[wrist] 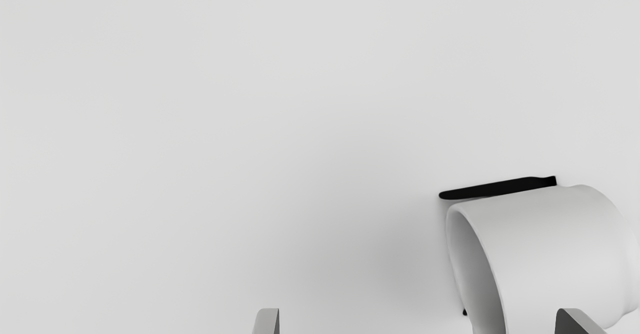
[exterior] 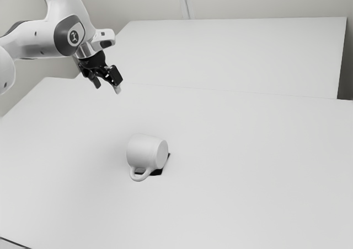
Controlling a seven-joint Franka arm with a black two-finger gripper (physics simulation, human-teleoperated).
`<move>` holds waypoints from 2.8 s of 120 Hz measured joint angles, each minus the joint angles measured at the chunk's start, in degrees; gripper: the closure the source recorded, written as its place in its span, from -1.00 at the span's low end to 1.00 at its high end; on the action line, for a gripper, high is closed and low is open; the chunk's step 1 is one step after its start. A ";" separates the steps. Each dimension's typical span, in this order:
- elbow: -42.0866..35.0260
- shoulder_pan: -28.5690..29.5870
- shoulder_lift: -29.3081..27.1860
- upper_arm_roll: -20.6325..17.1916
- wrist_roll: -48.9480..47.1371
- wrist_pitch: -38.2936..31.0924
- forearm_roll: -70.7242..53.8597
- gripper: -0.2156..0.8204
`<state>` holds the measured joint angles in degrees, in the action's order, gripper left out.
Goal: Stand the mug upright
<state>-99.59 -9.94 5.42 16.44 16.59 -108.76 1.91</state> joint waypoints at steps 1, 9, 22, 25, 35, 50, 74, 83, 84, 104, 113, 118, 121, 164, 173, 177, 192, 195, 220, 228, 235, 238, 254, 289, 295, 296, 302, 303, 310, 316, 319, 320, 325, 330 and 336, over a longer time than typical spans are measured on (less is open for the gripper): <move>-0.04 0.00 -0.03 0.00 0.01 -0.02 0.01 -0.58; -0.98 0.01 -0.70 0.00 0.04 -0.18 0.07 -0.58; -4.68 1.02 -1.41 -0.08 0.50 -0.83 2.19 -0.58; -5.33 1.57 -1.06 -0.09 0.85 -0.96 3.51 -0.58; -6.71 3.25 0.67 -0.15 2.46 -1.17 7.55 -0.58; -8.90 3.86 2.00 -0.18 5.41 -0.87 12.88 -0.58; -11.44 7.87 5.02 -0.18 10.74 3.24 23.80 -0.58; -12.18 9.08 6.81 -0.14 12.89 4.95 28.25 -0.58; -12.30 9.14 6.94 -0.13 13.13 5.12 28.73 -0.58; -15.24 10.22 7.67 -0.05 17.17 7.59 36.94 -0.58; -16.24 10.76 7.63 -0.01 18.64 8.24 39.59 -0.58; -16.50 10.85 7.62 -0.01 19.38 8.50 40.76 -0.58; -16.66 10.87 7.62 -0.01 19.79 8.63 41.43 -0.58; -18.79 10.90 7.26 0.00 24.54 10.06 47.01 -0.58; -19.32 10.90 7.20 0.00 25.34 10.03 48.47 -0.58; -19.53 10.90 7.19 0.00 25.65 9.99 49.08 -0.58; -20.53 10.83 7.18 0.00 26.67 9.82 51.29 -0.58; -20.73 10.83 7.18 -0.04 26.85 9.78 51.71 -0.58; -22.45 10.56 7.18 -0.36 28.15 9.05 54.86 -0.58; -22.63 10.38 7.18 -0.49 28.48 8.72 55.55 -0.58; -22.68 10.31 7.14 -0.58 28.75 8.52 56.05 -0.56; -22.70 10.31 7.08 -0.63 28.86 8.45 56.26 -0.55; -22.70 10.21 6.86 -0.97 29.36 8.22 56.97 -0.29; -22.83 10.21 6.64 -1.40 30.30 8.34 57.85 0.62; -22.85 10.21 6.50 -1.64 30.51 8.35 58.29 0.69; -22.85 10.21 6.48 -1.68 30.55 8.35 58.35 0.70; -23.02 10.18 6.41 -1.88 30.76 8.33 58.81 0.75; -23.09 10.18 6.39 -1.91 30.80 8.33 58.88 0.76; -23.47 10.17 6.19 -1.98 31.04 8.25 59.28 0.78; -23.63 10.17 6.02 -2.00 31.23 8.16 59.51 0.80; -23.67 10.18 5.87 -2.04 31.32 8.12 59.60 0.81; -23.68 10.19 5.80 -2.06 31.35 8.11 59.63 0.82; -23.71 10.23 5.53 -2.31 31.46 8.01 59.72 0.83; -23.72 10.18 5.10 -2.49 31.53 7.89 59.78 0.83; -23.68 10.17 4.32 -2.58 31.53 7.66 59.73 0.83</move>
<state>-123.28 0.22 9.74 13.86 48.12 -101.10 61.64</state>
